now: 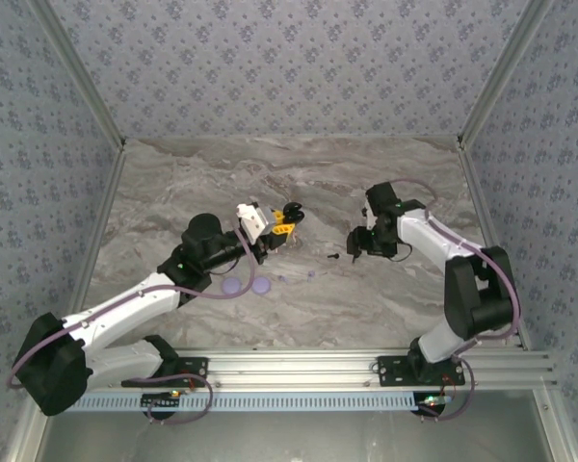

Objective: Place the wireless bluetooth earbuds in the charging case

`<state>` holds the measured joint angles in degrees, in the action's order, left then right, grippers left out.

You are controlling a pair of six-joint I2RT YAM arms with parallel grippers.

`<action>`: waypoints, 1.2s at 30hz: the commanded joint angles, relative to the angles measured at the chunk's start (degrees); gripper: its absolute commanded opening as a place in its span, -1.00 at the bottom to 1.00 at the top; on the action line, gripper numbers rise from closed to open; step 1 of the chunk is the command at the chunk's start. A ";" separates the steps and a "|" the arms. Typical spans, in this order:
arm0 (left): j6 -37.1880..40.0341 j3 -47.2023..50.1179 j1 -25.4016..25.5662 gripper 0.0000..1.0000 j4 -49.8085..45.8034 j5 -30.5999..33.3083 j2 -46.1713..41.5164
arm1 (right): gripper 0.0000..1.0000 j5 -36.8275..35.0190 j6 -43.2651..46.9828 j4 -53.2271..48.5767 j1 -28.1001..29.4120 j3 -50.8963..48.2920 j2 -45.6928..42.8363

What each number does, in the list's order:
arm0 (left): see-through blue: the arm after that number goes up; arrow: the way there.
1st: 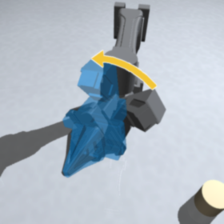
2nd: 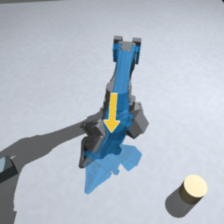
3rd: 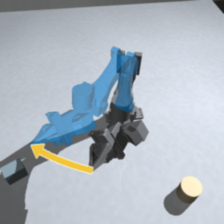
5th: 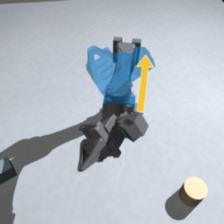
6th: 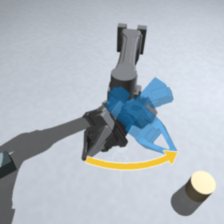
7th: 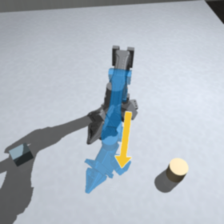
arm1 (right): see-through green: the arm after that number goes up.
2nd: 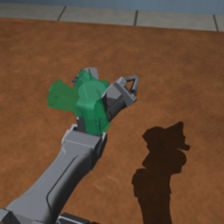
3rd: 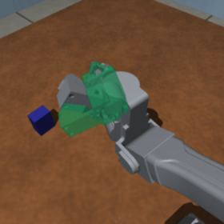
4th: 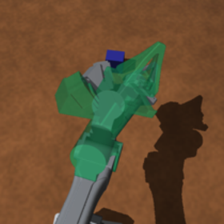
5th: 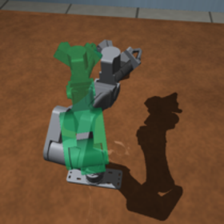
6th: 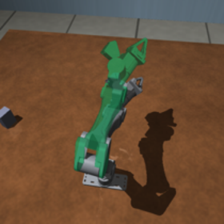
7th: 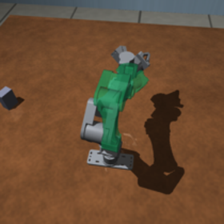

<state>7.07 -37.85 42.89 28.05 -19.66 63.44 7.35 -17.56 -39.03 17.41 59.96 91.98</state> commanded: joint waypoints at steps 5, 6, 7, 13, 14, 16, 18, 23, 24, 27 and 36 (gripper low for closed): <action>0.17 -0.90 0.52 -1.00 -0.34 0.57 -1.24 | 0.10 -4.19 0.14 -2.45 0.95 5.23 6.72; 0.21 -1.05 0.52 -1.00 -0.66 0.59 -1.21 | 0.08 -4.07 0.21 -2.48 0.93 5.52 7.49; 0.18 -1.16 0.47 -1.00 -0.88 0.54 -1.21 | 0.06 -3.95 0.18 -2.52 1.04 5.75 8.18; 0.22 -1.41 0.47 -1.00 -1.63 0.85 -1.26 | -0.02 -3.36 0.23 -3.14 1.73 7.35 11.39; 0.22 -1.44 0.51 -1.00 -1.85 0.90 -1.27 | -0.04 -3.40 0.10 -3.16 1.81 7.49 11.74; 0.39 -1.52 0.52 -1.00 -2.02 0.91 -1.26 | -0.05 -3.32 -0.13 -3.16 1.99 7.72 12.38; 0.38 -1.58 0.51 -1.00 -2.12 1.03 -1.16 | -0.08 -3.18 -0.27 -3.34 2.15 7.88 12.92; 0.43 -1.77 0.50 -1.00 -2.30 1.19 -1.24 | -0.13 -3.64 -0.54 -3.84 2.49 7.88 13.84; 0.42 -1.79 0.48 -1.00 -2.31 1.12 -1.22 | -0.15 -3.73 -0.46 -3.93 2.57 7.87 13.98; 0.35 -1.71 0.50 -1.00 -2.38 1.29 -1.08 | -0.21 -4.00 -0.52 -3.95 2.93 7.82 14.68; 0.26 -2.14 0.52 -1.00 -2.90 1.20 -1.03 | -0.37 -4.19 -0.48 -3.33 3.30 7.85 15.99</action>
<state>7.05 -37.85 42.89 25.04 -18.59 63.42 2.74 -17.61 -41.82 20.03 67.44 105.95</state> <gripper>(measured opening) 0.171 0.318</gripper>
